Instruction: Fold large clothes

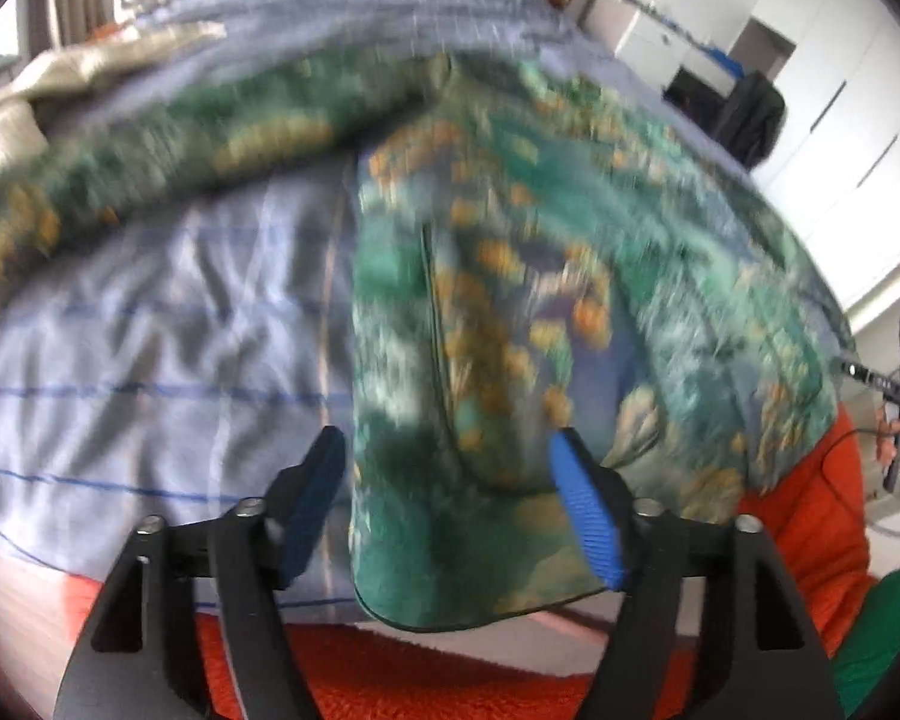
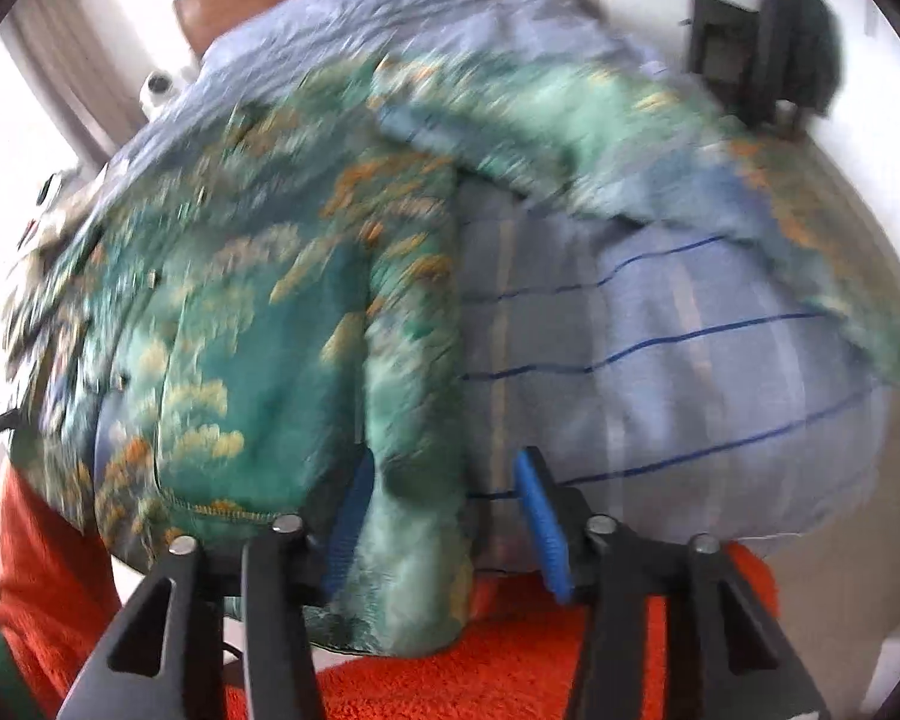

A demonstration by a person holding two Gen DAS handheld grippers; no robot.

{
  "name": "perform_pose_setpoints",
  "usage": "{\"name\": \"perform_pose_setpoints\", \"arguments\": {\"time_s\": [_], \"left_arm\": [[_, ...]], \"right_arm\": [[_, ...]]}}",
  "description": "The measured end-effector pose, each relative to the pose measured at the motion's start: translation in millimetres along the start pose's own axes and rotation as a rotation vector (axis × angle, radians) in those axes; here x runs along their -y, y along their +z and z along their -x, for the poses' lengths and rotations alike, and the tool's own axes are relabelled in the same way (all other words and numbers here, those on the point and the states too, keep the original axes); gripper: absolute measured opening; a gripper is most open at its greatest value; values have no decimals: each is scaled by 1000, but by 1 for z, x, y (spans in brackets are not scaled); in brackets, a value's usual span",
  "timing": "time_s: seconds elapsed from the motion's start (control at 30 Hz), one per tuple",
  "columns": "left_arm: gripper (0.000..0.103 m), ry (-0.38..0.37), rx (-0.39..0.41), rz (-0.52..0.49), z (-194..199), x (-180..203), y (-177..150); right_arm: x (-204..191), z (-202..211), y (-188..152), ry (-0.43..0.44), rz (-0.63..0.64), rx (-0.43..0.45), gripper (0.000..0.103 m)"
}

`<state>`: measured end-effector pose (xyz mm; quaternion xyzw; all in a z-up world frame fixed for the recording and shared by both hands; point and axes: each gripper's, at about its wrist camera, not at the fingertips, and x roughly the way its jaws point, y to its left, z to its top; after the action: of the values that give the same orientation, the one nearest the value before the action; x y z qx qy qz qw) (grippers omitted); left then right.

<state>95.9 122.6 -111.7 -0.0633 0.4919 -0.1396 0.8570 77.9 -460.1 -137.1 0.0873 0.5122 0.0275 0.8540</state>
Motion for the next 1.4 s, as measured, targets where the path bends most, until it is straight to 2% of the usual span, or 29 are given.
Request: {"name": "perform_pose_setpoints", "arguments": {"time_s": [0.07, 0.17, 0.27, 0.33, 0.4, 0.47, 0.53, 0.6, 0.7, 0.9, 1.03, 1.07, 1.1, 1.13, 1.2, 1.27, 1.33, 1.4], "left_arm": [[91, 11, 84, 4, 20, 7, 13], [100, 20, 219, 9, 45, 21, 35], [102, 55, 351, 5, 59, 37, 51], [102, 96, 421, 3, 59, 47, 57], [102, 119, 444, 2, 47, 56, 60], [102, 109, 425, 25, 30, 61, 58], [102, 82, 374, 66, 9, 63, 54], [102, 46, 292, 96, -12, 68, 52], [102, 33, 225, 128, -27, 69, 48], [102, 99, 222, 99, -24, 69, 44], [102, 59, 224, 159, -23, 59, 37], [102, 54, 218, 173, -24, 56, 35], [102, 53, 212, 183, -26, 55, 33], [102, 55, 206, 188, -27, 54, 32], [102, 74, 194, 185, -29, 55, 29], [102, 92, 192, 165, -29, 57, 25], [102, 116, 189, 129, -30, 61, 22], [102, 124, 180, 108, -34, 63, 22]], "right_arm": [[8, 18, 3, -29, -15, 58, 51], [17, 45, 14, -57, -22, 147, 52], [24, 77, 29, -90, -34, 261, 52], [27, 99, 37, -106, -42, 356, 58], [33, 114, 39, -117, -58, 440, 74], [43, 115, 37, -118, -108, 480, 75], [60, 100, 32, -57, -215, 482, 75], [79, 69, 23, 14, -349, 438, 75], [102, 35, 10, 55, -505, 404, 75], [165, 2, 4, 113, -807, 419, 75], [202, -12, 3, 129, -979, 489, 75], [207, -15, 3, 132, -1006, 501, 72], [214, -20, 5, 134, -1045, 513, 60], [220, -24, 7, 125, -1069, 511, 52], [225, -26, 13, 86, -1067, 500, 22], [217, -15, 27, 18, -1002, 512, 14], [189, 10, 52, -35, -856, 571, 13], [156, 33, 75, -48, -709, 625, 12]]}}
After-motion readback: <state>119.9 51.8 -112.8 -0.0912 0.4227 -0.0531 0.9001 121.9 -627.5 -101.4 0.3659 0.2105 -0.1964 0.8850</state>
